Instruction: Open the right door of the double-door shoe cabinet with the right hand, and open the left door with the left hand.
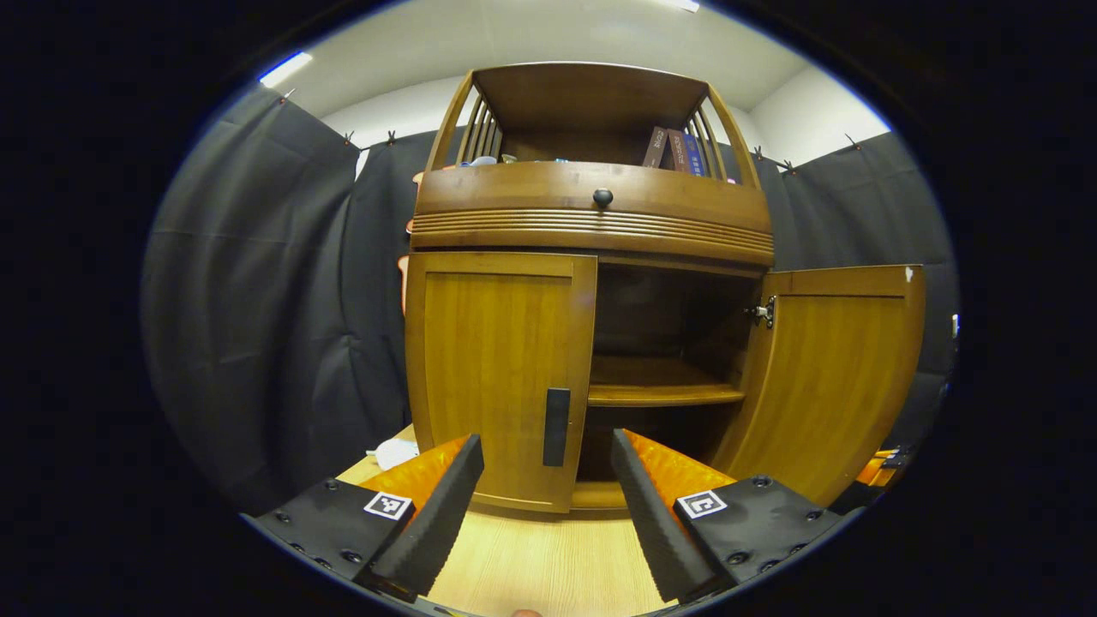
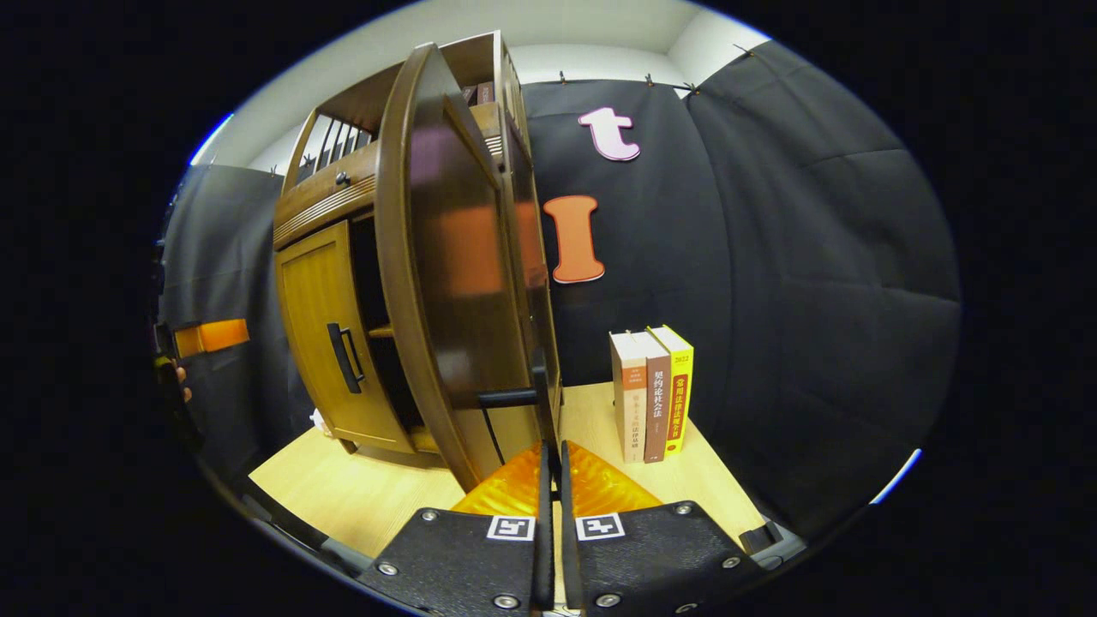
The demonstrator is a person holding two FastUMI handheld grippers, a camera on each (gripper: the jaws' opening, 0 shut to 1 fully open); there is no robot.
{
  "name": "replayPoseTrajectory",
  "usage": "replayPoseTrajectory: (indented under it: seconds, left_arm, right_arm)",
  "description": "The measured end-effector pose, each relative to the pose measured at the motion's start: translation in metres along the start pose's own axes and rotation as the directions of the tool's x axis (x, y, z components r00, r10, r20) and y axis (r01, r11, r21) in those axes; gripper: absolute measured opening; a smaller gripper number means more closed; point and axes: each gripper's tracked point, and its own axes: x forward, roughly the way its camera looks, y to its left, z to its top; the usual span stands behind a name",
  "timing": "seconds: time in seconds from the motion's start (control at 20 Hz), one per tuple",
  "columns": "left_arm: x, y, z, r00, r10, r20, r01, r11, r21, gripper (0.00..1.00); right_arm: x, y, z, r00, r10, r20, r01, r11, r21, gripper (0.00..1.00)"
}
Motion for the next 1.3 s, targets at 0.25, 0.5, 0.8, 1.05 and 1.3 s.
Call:
replayPoseTrajectory:
  seconds: [0.25, 0.5, 0.8, 1.05, 1.3]
  left_arm:
    - [0.054, -0.007, -0.028, 1.0, -0.02, -0.004, 0.02, 1.0, -0.003, 0.94]
    - [0.101, -0.006, -0.054, 0.999, -0.044, -0.018, 0.044, 0.999, -0.012, 0.94]
    - [0.151, 0.004, -0.084, 0.997, -0.047, -0.066, 0.044, 0.998, -0.054, 0.97]
    - [0.185, 0.007, -0.092, 0.995, -0.061, -0.074, 0.06, 0.998, -0.019, 0.96]
    - [0.203, -0.002, -0.096, 0.994, -0.088, -0.062, 0.089, 0.996, 0.01, 0.71]
  right_arm:
    - [-0.03, -0.023, 0.021, 0.997, -0.049, 0.055, 0.049, 0.999, 0.005, 0.13]
    - [-0.04, -0.049, 0.033, 0.988, -0.133, 0.082, 0.134, 0.991, -0.004, 0.54]
    - [-0.057, -0.07, 0.041, 0.969, -0.226, 0.098, 0.226, 0.974, 0.012, 0.87]
    - [-0.059, -0.079, 0.047, 0.959, -0.265, 0.098, 0.264, 0.964, 0.025, 0.89]
    - [-0.059, -0.082, 0.055, 0.951, -0.293, 0.101, 0.29, 0.956, 0.043, 0.99]
